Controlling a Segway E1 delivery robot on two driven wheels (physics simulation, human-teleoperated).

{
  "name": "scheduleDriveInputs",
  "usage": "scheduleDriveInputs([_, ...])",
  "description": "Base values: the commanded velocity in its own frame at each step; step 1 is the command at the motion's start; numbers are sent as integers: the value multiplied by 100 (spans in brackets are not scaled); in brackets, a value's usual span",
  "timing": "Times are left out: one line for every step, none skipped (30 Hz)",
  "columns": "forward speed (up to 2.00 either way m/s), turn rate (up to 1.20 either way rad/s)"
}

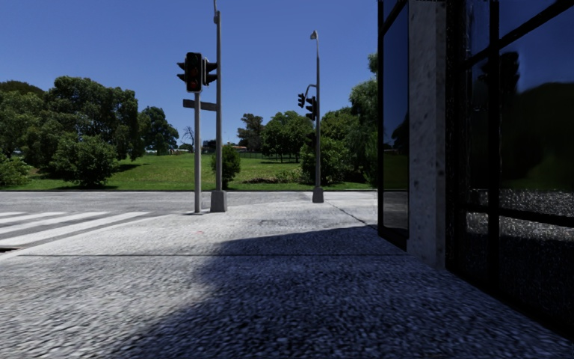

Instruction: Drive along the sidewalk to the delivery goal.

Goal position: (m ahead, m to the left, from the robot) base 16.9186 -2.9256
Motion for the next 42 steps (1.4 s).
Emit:
scheduleDriveInputs([200, 0])
scheduleDriveInputs([200, 0])
scheduleDriveInputs([200, 0])
scheduleDriveInputs([200, 0])
scheduleDriveInputs([200, 0])
scheduleDriveInputs([200, 0])
scheduleDriveInputs([200, 0])
scheduleDriveInputs([200, 0])
scheduleDriveInputs([200, 0])
scheduleDriveInputs([200, 0])
scheduleDriveInputs([200, 0])
scheduleDriveInputs([200, 0])
scheduleDriveInputs([200, 0])
scheduleDriveInputs([200, 0])
scheduleDriveInputs([200, 0])
scheduleDriveInputs([200, 0])
scheduleDriveInputs([200, 0])
scheduleDriveInputs([200, 0])
scheduleDriveInputs([200, 0])
scheduleDriveInputs([200, 0])
scheduleDriveInputs([200, 0])
scheduleDriveInputs([200, 0])
scheduleDriveInputs([200, 0])
scheduleDriveInputs([200, 0])
scheduleDriveInputs([200, 0])
scheduleDriveInputs([200, 0])
scheduleDriveInputs([200, 0])
scheduleDriveInputs([200, 0])
scheduleDriveInputs([200, 0])
scheduleDriveInputs([200, -8])
scheduleDriveInputs([200, -26])
scheduleDriveInputs([200, -31])
scheduleDriveInputs([200, -31])
scheduleDriveInputs([200, -33])
scheduleDriveInputs([200, -33])
scheduleDriveInputs([200, -37])
scheduleDriveInputs([200, -37])
scheduleDriveInputs([200, -43])
scheduleDriveInputs([200, -48])
scheduleDriveInputs([200, -50])
scheduleDriveInputs([200, -50])
scheduleDriveInputs([200, -51])
